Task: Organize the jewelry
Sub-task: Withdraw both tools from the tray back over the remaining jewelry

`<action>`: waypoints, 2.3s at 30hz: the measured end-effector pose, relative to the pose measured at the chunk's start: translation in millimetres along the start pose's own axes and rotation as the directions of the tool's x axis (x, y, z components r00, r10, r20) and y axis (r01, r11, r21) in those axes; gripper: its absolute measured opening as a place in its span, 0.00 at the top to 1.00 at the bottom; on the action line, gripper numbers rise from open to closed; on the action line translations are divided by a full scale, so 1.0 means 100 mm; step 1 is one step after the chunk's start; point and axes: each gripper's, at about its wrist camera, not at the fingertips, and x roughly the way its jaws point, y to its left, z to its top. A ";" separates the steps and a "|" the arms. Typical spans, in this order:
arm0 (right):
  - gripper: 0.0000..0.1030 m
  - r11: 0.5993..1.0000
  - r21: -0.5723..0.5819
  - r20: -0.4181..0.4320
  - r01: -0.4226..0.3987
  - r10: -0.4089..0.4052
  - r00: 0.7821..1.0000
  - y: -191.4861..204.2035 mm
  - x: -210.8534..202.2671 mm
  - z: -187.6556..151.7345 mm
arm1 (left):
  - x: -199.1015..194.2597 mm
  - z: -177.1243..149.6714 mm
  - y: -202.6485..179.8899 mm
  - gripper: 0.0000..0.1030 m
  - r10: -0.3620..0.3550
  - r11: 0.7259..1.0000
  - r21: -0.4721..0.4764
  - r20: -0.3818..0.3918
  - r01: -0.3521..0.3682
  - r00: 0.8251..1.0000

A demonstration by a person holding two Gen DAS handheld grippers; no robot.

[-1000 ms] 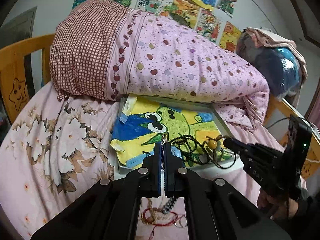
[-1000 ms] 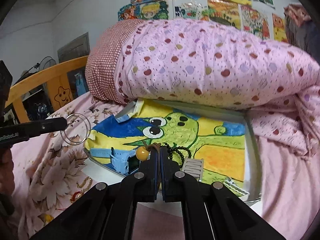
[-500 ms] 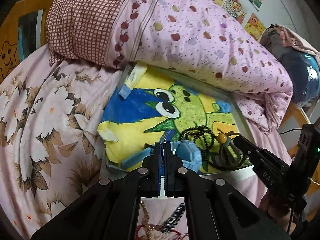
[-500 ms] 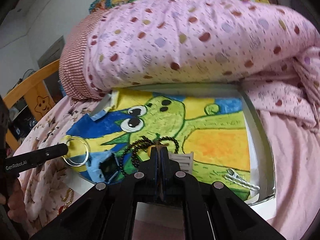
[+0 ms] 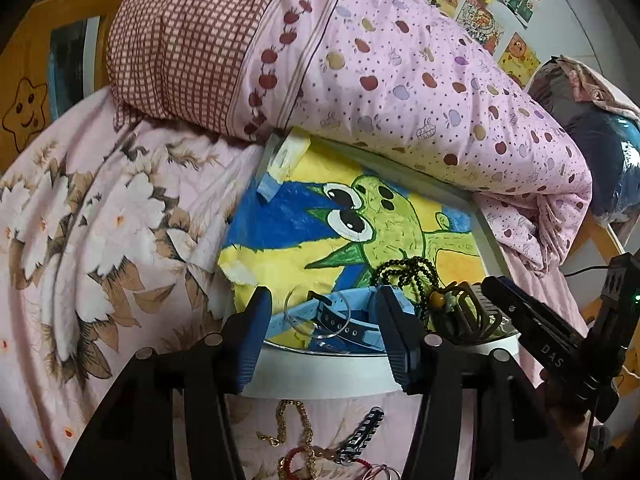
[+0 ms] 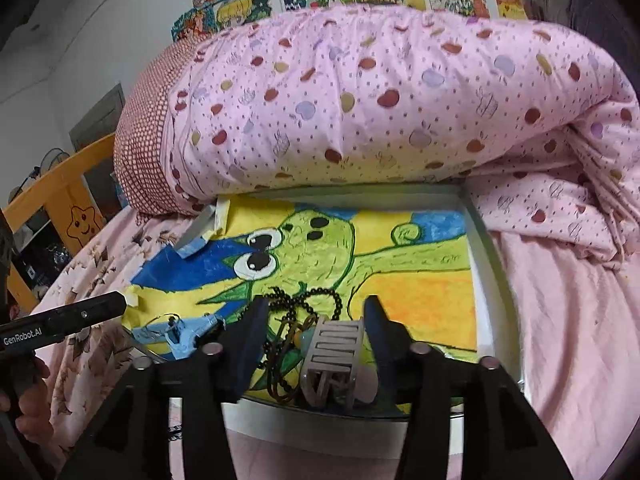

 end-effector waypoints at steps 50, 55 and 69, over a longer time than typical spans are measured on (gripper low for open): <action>0.00 0.984 -0.132 -0.225 -0.123 0.091 0.970 0.52 -1.10 -0.76 | -1.30 -1.03 0.03 0.03 0.237 0.969 -0.028 -0.166 -0.245 0.957; 0.00 0.987 -0.101 -0.268 -0.127 0.096 0.959 0.48 -1.01 -0.78 | -1.25 -1.04 0.18 0.03 0.235 0.961 -0.095 -0.216 -0.260 0.948; 0.00 0.991 -0.015 -0.358 -0.135 0.121 0.926 0.37 -0.84 -0.82 | -1.12 -1.02 0.18 0.03 0.224 0.961 -0.097 -0.272 -0.258 0.936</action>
